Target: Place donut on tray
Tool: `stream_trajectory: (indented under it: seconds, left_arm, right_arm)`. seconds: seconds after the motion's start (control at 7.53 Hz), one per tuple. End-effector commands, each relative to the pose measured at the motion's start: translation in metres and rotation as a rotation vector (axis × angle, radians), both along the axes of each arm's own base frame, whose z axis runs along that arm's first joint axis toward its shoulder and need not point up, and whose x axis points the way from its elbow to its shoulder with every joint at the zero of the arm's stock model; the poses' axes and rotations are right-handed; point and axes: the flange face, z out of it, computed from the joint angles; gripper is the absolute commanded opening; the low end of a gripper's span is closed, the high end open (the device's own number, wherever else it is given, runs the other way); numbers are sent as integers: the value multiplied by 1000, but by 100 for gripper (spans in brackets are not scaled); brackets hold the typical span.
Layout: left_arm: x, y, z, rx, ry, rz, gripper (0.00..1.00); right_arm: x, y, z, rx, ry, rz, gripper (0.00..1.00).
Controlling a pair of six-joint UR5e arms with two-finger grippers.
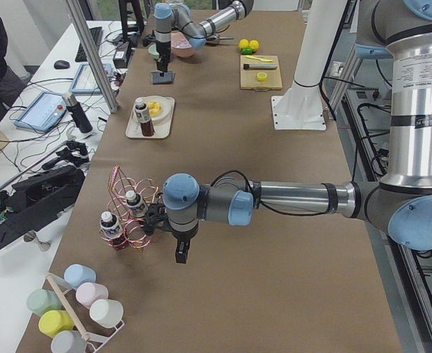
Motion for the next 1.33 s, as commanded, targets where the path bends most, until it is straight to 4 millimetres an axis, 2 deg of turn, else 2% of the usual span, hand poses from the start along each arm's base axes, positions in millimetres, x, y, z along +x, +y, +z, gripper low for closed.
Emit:
stream_trajectory:
  seconds: [0.0,0.13,0.27,0.4,0.53,0.8,0.93,1.06,1.2]
  left_arm:
    - [0,2,1,-3,0,0,99]
    - [0,2,0,-1,0,0,99]
    - [0,2,-2,2,0,-1,99]
    - [0,2,-2,4,0,0,99]
    - [0,1,-3,5,0,0,99]
    - [0,1,-3,4,0,-1,99]
    - [0,1,-3,5,0,0,99]
    - [0,1,-3,4,0,-1,99]
    - [0,1,-3,7,0,0,99]
  right_arm:
    - [118,44,66,-27,-15,8,64]
    - [179,70,102,-33,-4,13,66]
    - [226,105,137,-15,35,-11,66]
    - [278,136,163,-11,76,-15,68]
    - [320,167,193,3,90,-40,68]
    - [389,224,246,25,95,-78,72]
    - [415,247,279,49,115,-122,73]
    - [440,264,303,62,127,-138,76]
    - [458,281,322,75,131,-160,86]
